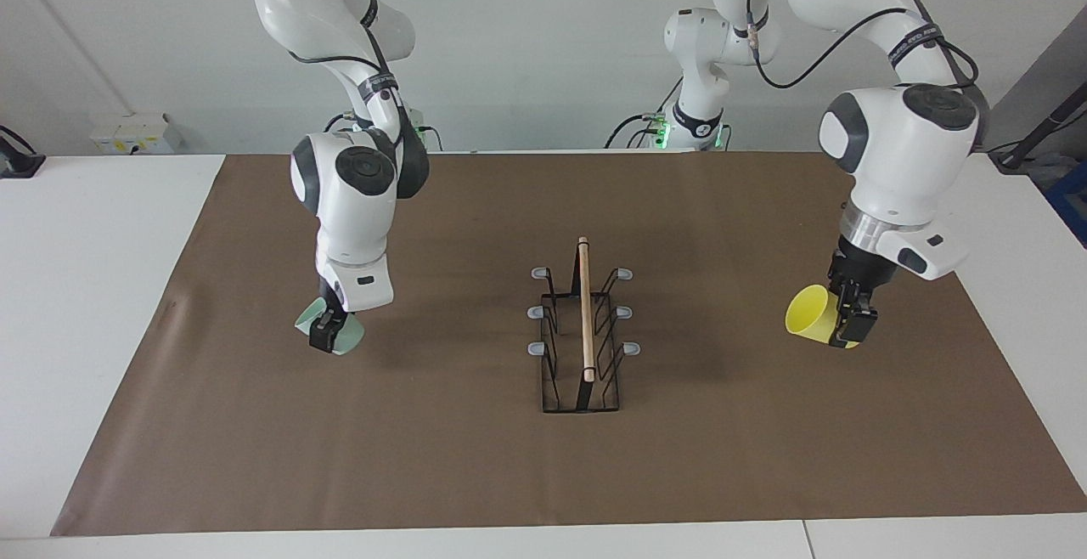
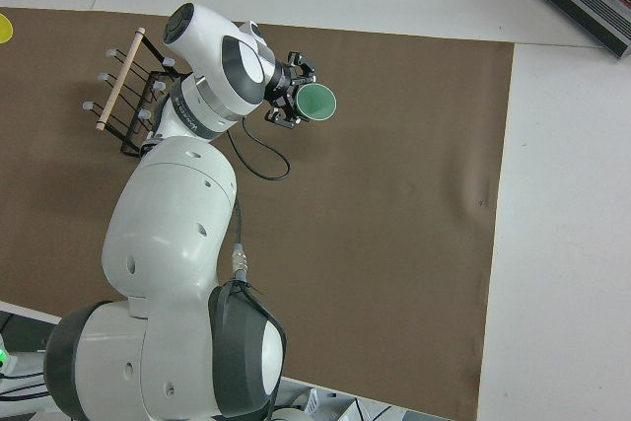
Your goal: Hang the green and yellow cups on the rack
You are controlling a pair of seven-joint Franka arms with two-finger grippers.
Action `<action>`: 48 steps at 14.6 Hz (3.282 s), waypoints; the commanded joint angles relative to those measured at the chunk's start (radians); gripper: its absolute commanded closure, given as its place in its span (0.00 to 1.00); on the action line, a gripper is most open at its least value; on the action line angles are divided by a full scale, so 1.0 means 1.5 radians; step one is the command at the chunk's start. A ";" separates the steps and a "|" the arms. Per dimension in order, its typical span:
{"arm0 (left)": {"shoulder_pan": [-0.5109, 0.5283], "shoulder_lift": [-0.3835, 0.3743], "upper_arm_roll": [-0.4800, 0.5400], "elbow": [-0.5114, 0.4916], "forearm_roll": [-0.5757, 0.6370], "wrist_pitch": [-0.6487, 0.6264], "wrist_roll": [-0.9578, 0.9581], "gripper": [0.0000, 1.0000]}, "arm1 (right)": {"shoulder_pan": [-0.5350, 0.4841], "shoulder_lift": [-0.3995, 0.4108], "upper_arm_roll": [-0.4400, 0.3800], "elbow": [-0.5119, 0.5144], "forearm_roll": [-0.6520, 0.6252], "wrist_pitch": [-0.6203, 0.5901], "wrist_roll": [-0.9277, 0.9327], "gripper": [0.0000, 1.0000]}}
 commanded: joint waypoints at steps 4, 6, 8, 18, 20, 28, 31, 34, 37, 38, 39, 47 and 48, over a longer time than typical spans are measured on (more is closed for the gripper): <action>-0.095 -0.032 0.011 -0.024 0.180 -0.097 -0.101 1.00 | -0.005 -0.018 0.038 0.051 0.285 0.003 0.009 1.00; -0.133 -0.040 0.011 -0.032 0.232 -0.127 -0.155 1.00 | -0.008 -0.032 0.041 0.050 0.375 0.029 0.006 1.00; -0.169 -0.055 0.011 -0.062 0.274 -0.136 -0.198 1.00 | -0.013 -0.042 0.041 0.046 0.470 0.046 -0.001 1.00; -0.178 -0.058 0.010 -0.059 0.279 -0.139 -0.197 1.00 | 0.009 -0.126 0.042 -0.056 1.032 0.265 -0.242 1.00; -0.177 -0.059 0.011 -0.058 0.279 -0.139 -0.196 1.00 | 0.003 -0.154 0.041 -0.101 1.192 0.266 -0.369 1.00; -0.165 -0.059 0.013 -0.058 0.280 -0.128 -0.189 1.00 | 0.019 -0.175 0.041 -0.187 1.588 0.268 -0.725 1.00; -0.152 -0.059 0.013 -0.059 0.280 -0.129 -0.176 1.00 | 0.061 -0.168 0.041 -0.204 1.752 0.269 -0.855 1.00; -0.151 -0.059 0.013 -0.060 0.282 -0.128 -0.174 1.00 | 0.083 -0.164 0.041 -0.221 1.835 0.268 -0.926 1.00; -0.151 -0.060 0.013 -0.062 0.286 -0.127 -0.161 1.00 | 0.107 -0.148 0.041 -0.228 1.944 0.260 -1.009 1.00; -0.151 -0.060 0.013 -0.063 0.286 -0.126 -0.161 1.00 | 0.118 -0.145 0.041 -0.229 1.978 0.260 -1.039 1.00; -0.151 -0.060 0.013 -0.064 0.286 -0.125 -0.161 1.00 | 0.122 -0.140 0.041 -0.229 1.987 0.261 -1.053 1.00; -0.151 -0.060 0.013 -0.066 0.286 -0.116 -0.158 1.00 | 0.124 -0.091 0.040 -0.257 2.059 0.188 -1.161 1.00; -0.151 -0.060 0.013 -0.067 0.286 -0.117 -0.158 1.00 | 0.124 -0.073 0.041 -0.257 2.077 0.165 -1.189 1.00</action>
